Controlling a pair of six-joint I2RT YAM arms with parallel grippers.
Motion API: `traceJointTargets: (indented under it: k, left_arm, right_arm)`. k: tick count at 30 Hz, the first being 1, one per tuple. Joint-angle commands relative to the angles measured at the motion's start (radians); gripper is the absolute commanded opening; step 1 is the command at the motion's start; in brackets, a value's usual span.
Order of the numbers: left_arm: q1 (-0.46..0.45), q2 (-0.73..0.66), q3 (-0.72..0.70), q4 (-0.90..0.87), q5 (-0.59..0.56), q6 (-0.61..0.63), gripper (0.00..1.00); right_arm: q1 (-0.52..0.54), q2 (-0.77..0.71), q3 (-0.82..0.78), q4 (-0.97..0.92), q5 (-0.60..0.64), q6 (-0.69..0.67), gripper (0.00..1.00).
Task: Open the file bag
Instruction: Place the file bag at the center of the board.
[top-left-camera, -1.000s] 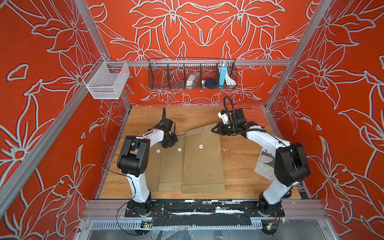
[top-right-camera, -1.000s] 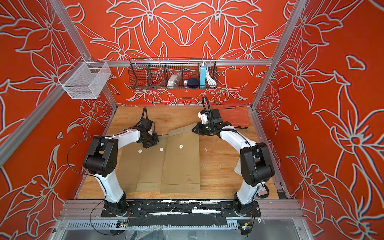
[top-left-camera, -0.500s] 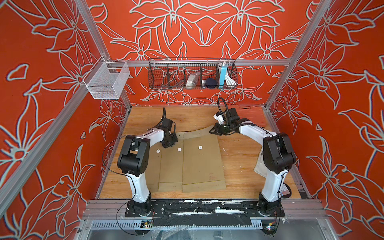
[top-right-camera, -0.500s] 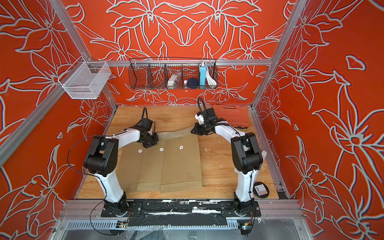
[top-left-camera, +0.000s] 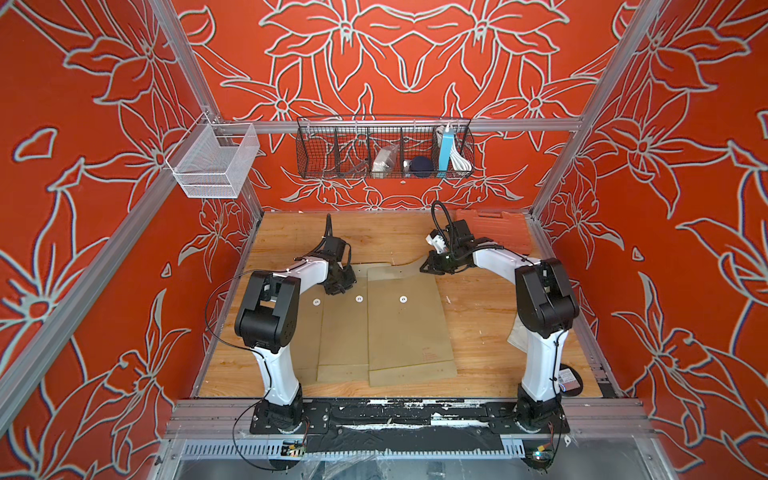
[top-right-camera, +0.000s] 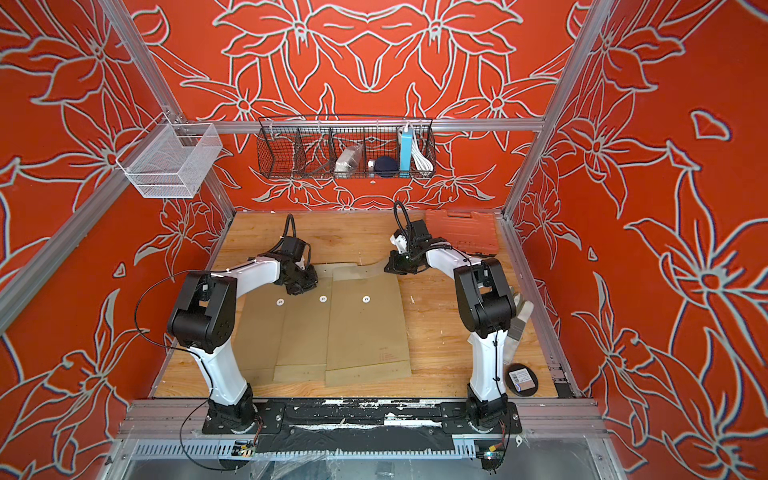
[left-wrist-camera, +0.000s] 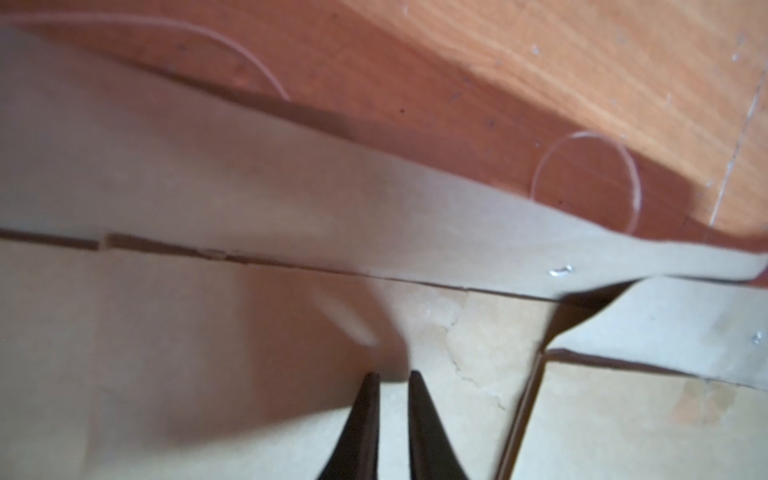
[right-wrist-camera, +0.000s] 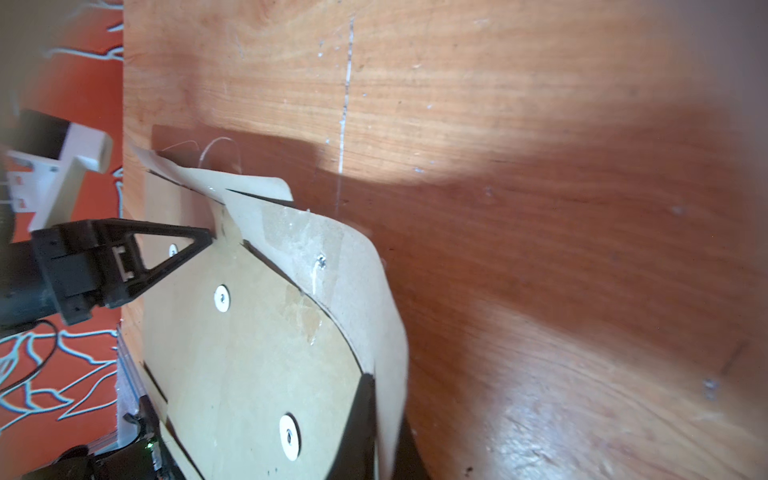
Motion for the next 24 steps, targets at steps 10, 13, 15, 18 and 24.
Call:
traceJointTargets:
  k: [10, 13, 15, 18, 24]
  left_arm:
    - [0.003, -0.147, -0.054, 0.017, -0.026, 0.01, 0.47]
    - [0.002, -0.21, -0.085, 0.034, -0.04, 0.015, 0.62]
    - [0.002, -0.264, -0.11, 0.046, -0.059, 0.023, 0.74]
    - [0.001, -0.353, -0.148, 0.054, -0.1, 0.039, 0.88]
    - [-0.007, -0.606, -0.251, 0.053, -0.253, 0.069, 1.0]
  right_arm:
    - [-0.018, 0.012, 0.041, -0.021, 0.119, -0.042, 0.27]
    - [-0.02, -0.003, 0.051, -0.038, 0.156, -0.055, 0.38]
    - [-0.02, -0.03, 0.047, -0.05, 0.198, -0.068, 0.53]
    - [-0.021, -0.093, 0.024, -0.061, 0.269, -0.083, 0.83]
    - [-0.019, -0.35, -0.117, -0.029, 0.43, -0.098, 0.98]
